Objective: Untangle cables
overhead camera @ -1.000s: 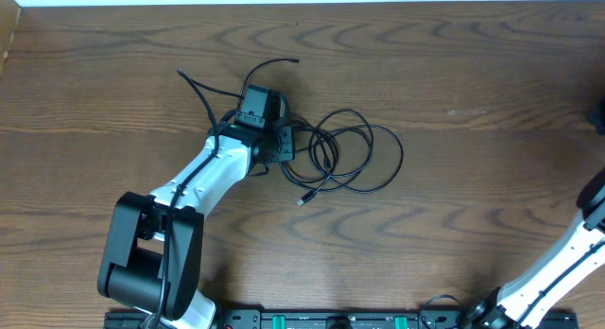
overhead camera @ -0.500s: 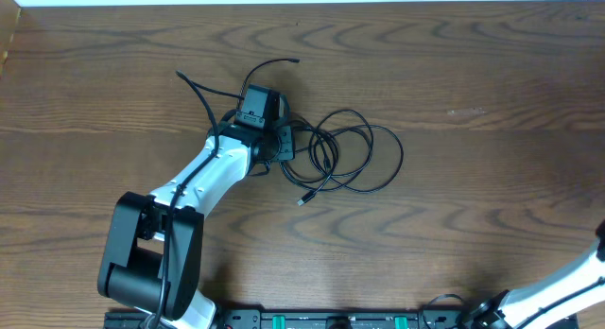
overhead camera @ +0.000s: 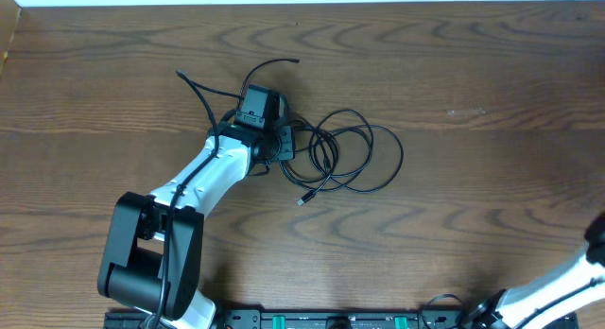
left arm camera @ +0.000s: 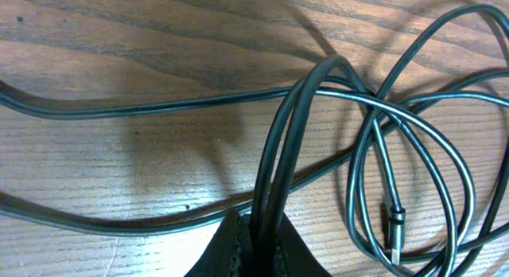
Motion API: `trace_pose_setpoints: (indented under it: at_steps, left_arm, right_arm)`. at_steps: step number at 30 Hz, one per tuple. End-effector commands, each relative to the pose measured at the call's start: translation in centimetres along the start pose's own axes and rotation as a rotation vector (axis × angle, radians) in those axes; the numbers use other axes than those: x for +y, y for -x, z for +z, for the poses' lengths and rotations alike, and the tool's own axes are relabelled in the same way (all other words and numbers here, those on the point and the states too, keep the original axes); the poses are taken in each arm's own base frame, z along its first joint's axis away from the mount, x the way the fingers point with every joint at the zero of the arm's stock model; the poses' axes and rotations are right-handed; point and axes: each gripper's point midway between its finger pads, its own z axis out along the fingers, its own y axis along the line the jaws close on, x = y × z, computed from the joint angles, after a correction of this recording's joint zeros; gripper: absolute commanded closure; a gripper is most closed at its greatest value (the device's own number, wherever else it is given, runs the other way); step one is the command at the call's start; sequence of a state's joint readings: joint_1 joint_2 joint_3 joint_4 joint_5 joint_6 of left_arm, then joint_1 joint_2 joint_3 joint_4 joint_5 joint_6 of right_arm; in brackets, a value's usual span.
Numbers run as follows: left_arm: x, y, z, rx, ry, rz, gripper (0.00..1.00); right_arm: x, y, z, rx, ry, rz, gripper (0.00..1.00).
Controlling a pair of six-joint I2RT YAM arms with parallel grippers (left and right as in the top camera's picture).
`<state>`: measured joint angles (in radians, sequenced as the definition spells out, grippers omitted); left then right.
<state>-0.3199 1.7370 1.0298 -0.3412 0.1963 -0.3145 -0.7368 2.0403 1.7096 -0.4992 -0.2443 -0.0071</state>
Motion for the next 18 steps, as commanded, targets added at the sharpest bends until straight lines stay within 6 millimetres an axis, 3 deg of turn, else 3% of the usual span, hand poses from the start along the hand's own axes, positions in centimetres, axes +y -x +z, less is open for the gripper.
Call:
trace_pose_setpoints:
  at_steps: [1, 6, 10, 13, 15, 18]
  left_arm:
    - [0.0, 0.5, -0.4, -0.018, 0.007, -0.003, 0.91]
    - [0.0, 0.5, -0.4, -0.018, 0.006, -0.003, 0.91]
    - [0.0, 0.4, -0.4, -0.015, 0.008, -0.004, 0.91]
    - [0.0, 0.4, -0.4, -0.014, 0.008, -0.004, 0.91]
    - [0.0, 0.3, -0.4, -0.01, 0.01, -0.004, 0.91]
    - [0.1, 0.2, -0.4, -0.007, 0.011, -0.005, 0.91]
  right_arm:
    - [-2.7, -4.0, 3.9, 0.115, -0.262, -0.02, 0.99]
    - [-6.0, -9.8, 6.9, 0.285, -0.357, -0.014, 0.99]
    - [-8.7, -13.1, 7.4, 0.378, -0.368, 0.056, 0.99]
    - [-11.5, -13.6, 6.2, 0.396, -0.431, 0.072, 0.99]
    - [-15.0, -13.2, 4.2, 0.39, -0.554, 0.086, 0.99]
    - [-17.8, -12.7, 2.1, 0.384, -0.626, 0.09, 0.99]
